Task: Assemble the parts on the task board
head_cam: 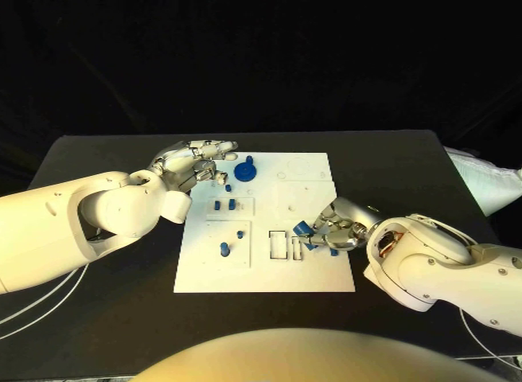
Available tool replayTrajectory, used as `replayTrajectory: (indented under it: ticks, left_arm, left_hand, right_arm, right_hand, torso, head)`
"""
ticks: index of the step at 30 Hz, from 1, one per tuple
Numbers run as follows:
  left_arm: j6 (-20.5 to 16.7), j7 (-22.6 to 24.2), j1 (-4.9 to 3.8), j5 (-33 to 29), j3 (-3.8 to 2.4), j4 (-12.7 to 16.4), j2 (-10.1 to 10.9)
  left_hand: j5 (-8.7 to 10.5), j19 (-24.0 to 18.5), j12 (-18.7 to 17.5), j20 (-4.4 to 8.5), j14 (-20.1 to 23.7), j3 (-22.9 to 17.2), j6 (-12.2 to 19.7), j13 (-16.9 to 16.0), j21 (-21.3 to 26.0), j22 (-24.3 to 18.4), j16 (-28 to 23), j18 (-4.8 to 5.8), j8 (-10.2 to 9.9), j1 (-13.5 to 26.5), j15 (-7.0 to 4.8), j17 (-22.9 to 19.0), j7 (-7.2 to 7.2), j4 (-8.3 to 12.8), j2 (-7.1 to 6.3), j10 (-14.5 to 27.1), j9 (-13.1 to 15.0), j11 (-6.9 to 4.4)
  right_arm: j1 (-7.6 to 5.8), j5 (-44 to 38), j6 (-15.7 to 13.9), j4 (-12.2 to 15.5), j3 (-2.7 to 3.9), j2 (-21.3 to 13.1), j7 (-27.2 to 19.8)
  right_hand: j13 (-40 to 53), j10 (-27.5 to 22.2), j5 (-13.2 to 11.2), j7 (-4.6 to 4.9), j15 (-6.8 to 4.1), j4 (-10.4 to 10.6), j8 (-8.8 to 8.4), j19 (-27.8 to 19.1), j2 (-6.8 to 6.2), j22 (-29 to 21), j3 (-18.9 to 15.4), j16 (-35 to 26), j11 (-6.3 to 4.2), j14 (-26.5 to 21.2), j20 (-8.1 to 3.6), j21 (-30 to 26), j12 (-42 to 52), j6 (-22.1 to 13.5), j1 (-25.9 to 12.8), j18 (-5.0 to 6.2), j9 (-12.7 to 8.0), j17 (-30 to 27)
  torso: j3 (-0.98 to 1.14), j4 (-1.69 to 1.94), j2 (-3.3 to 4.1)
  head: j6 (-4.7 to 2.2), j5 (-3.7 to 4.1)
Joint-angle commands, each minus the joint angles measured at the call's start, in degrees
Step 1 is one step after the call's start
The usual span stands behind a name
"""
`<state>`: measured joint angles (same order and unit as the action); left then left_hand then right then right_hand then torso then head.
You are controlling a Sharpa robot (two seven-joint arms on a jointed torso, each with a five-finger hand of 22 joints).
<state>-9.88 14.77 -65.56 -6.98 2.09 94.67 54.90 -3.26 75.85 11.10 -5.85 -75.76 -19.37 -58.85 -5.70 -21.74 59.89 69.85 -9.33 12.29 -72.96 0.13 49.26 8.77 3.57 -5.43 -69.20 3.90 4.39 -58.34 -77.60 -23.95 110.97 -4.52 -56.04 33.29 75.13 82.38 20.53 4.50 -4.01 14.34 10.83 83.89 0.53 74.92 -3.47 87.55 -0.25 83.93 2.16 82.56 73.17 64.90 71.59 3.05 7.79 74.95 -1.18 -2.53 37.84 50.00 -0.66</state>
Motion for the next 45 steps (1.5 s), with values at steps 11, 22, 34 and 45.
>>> replayTrajectory:
  ticks: [11, 22, 34, 45]
  left_arm:
    - [1.4, 0.0, 0.08, 0.3, -0.03, -0.1, -0.5]
    - [1.3, 0.0, 0.08, 0.3, -0.03, 0.1, -0.6]
    - [0.9, 0.3, 0.08, 0.3, -0.04, 0.2, -0.6]
    - [0.8, 0.3, 0.07, 0.3, -0.04, 0.2, -0.6]
  left_hand:
    - [-0.09, -0.4, 0.2, 0.02, 0.2, 0.5, -0.5, -0.1, 0.3, -0.1, -0.1, -1.01, -0.3, 0.5, -0.04, 0.0, 0.02, -0.1, 0.24, 0.4, 0.0, 0.18]
    - [-0.09, -0.4, 0.3, 0.02, 0.2, 0.7, -0.5, -0.2, 0.3, -0.1, -0.1, -1.00, -0.5, 0.7, -0.03, -0.1, 0.05, -0.3, 0.21, 0.5, 0.0, 0.20]
    - [-0.09, -0.4, 0.3, 0.01, 0.2, 0.9, -0.4, -0.2, 0.3, -0.1, -0.1, -1.00, -0.6, 0.8, -0.01, -0.1, 0.08, -0.3, 0.19, 0.5, -0.1, 0.22]
    - [-0.10, -0.4, 0.3, 0.00, 0.2, 1.0, -0.3, -0.2, 0.3, -0.1, -0.1, -0.98, -0.7, 0.9, 0.00, 0.0, 0.12, -0.4, 0.17, 0.6, -0.1, 0.24]
  right_arm:
    - [-0.35, 4.3, 2.6, -1.5, 0.11, 4.6, 0.2]
    - [-0.35, 3.6, 7.6, -3.4, 0.10, 7.4, 1.2]
    - [-0.34, 2.9, 8.4, -4.4, 0.09, 8.3, 1.3]
    - [-0.34, 1.2, 7.5, -4.8, 0.09, 8.7, 1.2]
  right_hand:
    - [0.8, 0.9, 0.8, -0.83, -0.53, 2.1, 0.13, 1.8, 1.47, 3.9, -1.0, 0.1, -0.50, 5.2, -0.48, 0.4, -0.5, 1.8, -2.1, -0.41, 1.8, 10.8]
    - [0.5, 0.9, -0.2, -1.00, -0.66, 2.1, 0.11, 1.7, 2.47, 3.8, -1.5, 0.2, -0.65, 5.2, -0.59, 0.3, -1.3, 2.1, -3.2, -0.38, 2.3, 10.9]
    - [0.2, 0.8, -1.0, -1.04, -0.70, 2.1, 0.06, 1.7, 2.69, 3.8, -1.9, 0.2, -0.69, 5.2, -0.63, 0.3, -1.8, 2.1, -3.7, -0.38, 2.6, 10.9]
    - [-0.3, 0.4, -13.5, -0.89, -0.62, 2.3, -0.50, 1.3, 1.98, 2.9, -8.5, -0.3, -0.52, 5.1, -0.59, -0.4, -4.1, 1.6, -10.9, -0.19, 4.2, 10.2]
  torso:
    - [-0.10, 0.14, 0.17]
    - [-0.06, 0.02, 0.14]
    - [-0.01, -0.08, 0.07]
    - [0.01, -0.11, 0.10]
  head:
    - [0.00, -0.47]
    - [0.00, -0.90]
    - [0.00, -1.18]
    - [0.00, -1.11]
